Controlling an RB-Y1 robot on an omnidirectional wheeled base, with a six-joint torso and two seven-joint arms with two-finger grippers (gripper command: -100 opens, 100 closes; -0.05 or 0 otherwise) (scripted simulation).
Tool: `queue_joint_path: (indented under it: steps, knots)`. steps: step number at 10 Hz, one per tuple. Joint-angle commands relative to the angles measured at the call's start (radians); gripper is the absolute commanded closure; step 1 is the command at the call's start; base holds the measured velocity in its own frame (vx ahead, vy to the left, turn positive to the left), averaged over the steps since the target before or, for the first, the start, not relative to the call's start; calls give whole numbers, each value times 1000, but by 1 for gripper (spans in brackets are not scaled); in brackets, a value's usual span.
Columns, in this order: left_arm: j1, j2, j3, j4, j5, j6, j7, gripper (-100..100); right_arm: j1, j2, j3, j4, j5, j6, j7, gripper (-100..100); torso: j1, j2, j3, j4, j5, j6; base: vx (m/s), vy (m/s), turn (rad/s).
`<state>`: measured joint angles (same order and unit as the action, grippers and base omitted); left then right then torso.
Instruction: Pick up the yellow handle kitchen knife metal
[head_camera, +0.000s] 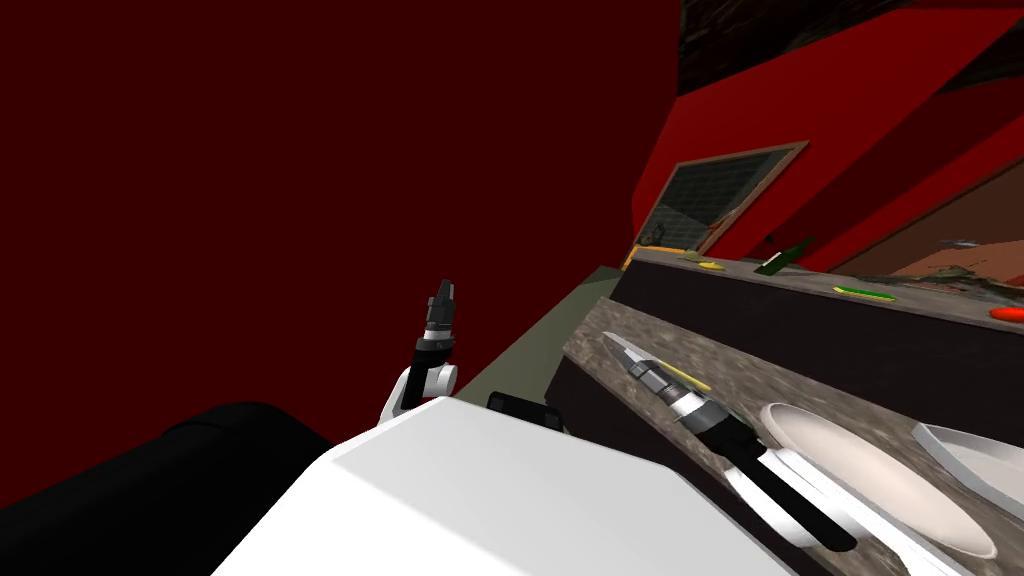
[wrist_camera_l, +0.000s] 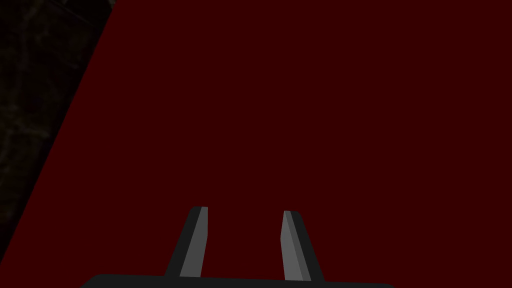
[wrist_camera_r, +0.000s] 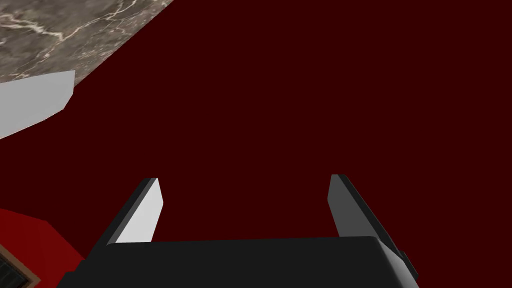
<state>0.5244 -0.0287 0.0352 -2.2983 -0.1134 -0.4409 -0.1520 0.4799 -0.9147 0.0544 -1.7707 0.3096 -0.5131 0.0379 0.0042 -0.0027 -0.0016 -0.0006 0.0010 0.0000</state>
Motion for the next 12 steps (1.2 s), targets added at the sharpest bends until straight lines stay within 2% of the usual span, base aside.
queue_joint_path:
  steps: [1,2,3,4,5,6,7,8,11,12]
  knots:
    - [0,0,0,0,0,0,0,0,4,-50,3,16,11,3,5,-100,0,0,0,0,0,0,34,49,59]
    - [0,0,0,0,0,0,0,0,-1,-81,12,60,31,-1,11,-100,-1,1,0,0,0,1,48,72,186]
    - [0,0,0,0,0,0,0,0,-1,-114,12,60,31,-1,11,-100,0,0,0,0,0,0,46,61,56]
    - [0,0,0,0,0,0,0,0,-6,-149,22,102,51,-6,18,-100,0,0,0,0,0,1,43,57,98]
    - [0,0,0,0,0,0,0,0,-6,-174,22,102,51,-6,18,-100,0,0,0,0,0,0,38,49,70]
    - [0,0,0,0,0,0,0,0,-10,-209,34,144,72,-11,24,-100,-1,1,0,0,0,1,59,76,162]
    - [0,0,0,0,0,0,0,0,-10,-232,34,144,72,-11,24,-100,1,0,0,0,0,0,43,49,35]
    - [0,0,0,0,0,0,0,0,-14,-266,48,177,92,-16,31,-100,0,0,0,0,0,1,39,46,108]
    - [0,0,0,0,0,0,0,0,-16,-343,63,224,113,-22,38,-100,-1,1,1,0,0,0,31,34,65]
    - [0,0,0,0,0,0,0,0,-17,-376,80,263,134,-29,45,-100,-2,2,1,0,0,1,37,40,64]
